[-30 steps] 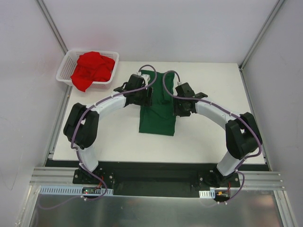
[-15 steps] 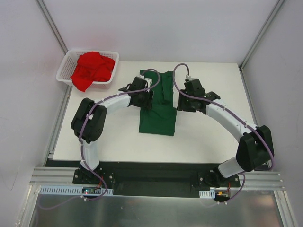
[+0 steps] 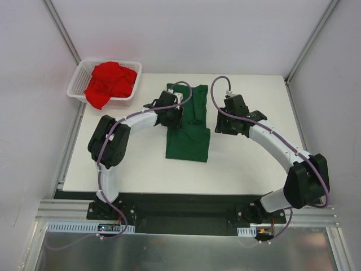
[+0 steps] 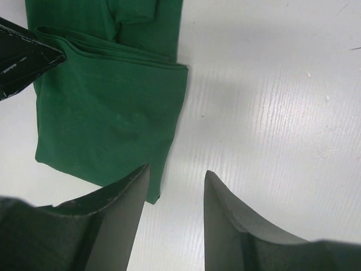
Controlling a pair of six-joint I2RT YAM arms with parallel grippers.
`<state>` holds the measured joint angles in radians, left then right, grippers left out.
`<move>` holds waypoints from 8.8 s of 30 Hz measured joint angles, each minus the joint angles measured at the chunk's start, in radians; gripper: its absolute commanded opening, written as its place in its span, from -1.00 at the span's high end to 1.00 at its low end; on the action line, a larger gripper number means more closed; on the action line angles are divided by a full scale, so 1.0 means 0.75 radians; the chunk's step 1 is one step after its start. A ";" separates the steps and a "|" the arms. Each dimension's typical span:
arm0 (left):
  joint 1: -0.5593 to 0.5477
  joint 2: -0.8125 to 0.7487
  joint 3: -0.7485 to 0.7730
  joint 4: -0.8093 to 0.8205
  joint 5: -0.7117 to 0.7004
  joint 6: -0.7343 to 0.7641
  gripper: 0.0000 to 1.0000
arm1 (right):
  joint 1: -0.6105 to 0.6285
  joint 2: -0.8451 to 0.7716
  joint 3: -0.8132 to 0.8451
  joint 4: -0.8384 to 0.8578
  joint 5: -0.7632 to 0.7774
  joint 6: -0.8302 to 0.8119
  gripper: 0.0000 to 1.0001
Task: Fold and stack the t-shirts
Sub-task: Fold the folded rectangular tshirt in 1/3 of the way, then grab one side of the 2/3 rectangular tshirt with both arms
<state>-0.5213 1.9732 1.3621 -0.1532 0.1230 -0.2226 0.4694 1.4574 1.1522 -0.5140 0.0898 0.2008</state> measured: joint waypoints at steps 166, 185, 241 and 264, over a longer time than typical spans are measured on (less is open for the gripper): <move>0.157 -0.122 -0.107 0.030 -0.002 -0.018 1.00 | -0.273 1.106 0.718 0.200 -0.932 0.090 0.98; 0.157 -0.166 -0.134 0.035 -0.004 -0.028 -0.99 | -0.280 1.106 0.718 0.199 -0.938 0.084 0.98; -0.082 -0.567 -0.712 0.069 -0.016 -0.243 -0.99 | -0.060 0.038 -0.377 0.343 -0.668 0.192 0.01; -0.082 -0.629 -0.779 0.089 -0.015 -0.220 -0.98 | -0.040 0.011 -0.247 0.105 -0.427 0.171 -0.36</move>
<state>-0.5831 1.5013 0.7776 -0.0864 0.1116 -0.3878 0.4397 1.4658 0.9668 -0.4351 -0.2306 0.3290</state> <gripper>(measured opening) 0.993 0.668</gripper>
